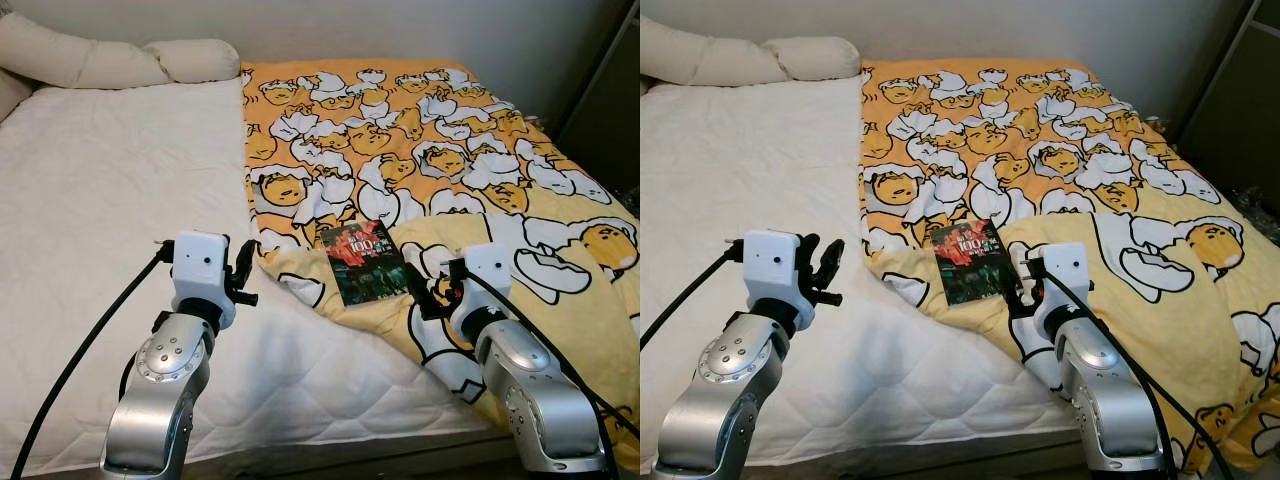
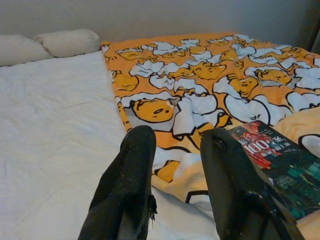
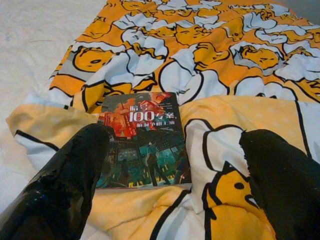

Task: Clean up the room

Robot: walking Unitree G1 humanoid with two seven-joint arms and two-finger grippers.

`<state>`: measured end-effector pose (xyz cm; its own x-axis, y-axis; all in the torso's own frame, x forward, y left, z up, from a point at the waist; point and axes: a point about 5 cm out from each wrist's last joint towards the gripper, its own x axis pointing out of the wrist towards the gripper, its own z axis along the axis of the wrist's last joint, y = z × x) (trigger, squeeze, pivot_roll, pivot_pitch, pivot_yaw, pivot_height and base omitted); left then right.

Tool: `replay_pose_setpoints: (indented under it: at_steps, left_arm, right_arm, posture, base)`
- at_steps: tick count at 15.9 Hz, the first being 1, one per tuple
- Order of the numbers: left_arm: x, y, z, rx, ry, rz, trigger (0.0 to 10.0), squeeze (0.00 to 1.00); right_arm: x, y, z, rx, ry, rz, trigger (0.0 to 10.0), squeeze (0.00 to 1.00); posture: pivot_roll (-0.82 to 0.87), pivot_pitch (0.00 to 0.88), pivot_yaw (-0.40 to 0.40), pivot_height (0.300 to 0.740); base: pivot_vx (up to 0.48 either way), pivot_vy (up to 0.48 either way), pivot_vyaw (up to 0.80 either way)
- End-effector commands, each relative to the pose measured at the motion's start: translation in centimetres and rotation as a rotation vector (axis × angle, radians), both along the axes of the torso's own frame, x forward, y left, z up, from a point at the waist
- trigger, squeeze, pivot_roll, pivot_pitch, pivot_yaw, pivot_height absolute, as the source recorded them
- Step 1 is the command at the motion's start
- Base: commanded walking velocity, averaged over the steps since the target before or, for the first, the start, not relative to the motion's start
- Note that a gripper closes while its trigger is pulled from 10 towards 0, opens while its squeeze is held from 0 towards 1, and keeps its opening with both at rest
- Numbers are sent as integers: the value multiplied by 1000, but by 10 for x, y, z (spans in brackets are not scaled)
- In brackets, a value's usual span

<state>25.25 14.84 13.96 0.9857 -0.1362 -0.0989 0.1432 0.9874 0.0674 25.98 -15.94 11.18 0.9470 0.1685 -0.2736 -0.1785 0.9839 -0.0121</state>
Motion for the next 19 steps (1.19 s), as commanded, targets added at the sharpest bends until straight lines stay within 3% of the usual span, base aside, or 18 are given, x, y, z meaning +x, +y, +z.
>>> replay_pose_setpoints:
  at_steps: [1,19]
  left_arm:
    - [3,0,-1,14,4,-6,10000,0]
    - [3,-2,-2,18,24,-6,10000,0]
  right_arm:
    - [2,-1,1,-5,-4,-2,10000,0]
    - [-2,-1,0,-1,8,-8,10000,0]
  posture:
    - [-83,0,-6,740]
    - [-87,0,-4,740]
  base:
    - [0,0,0]
    - [0,0,0]
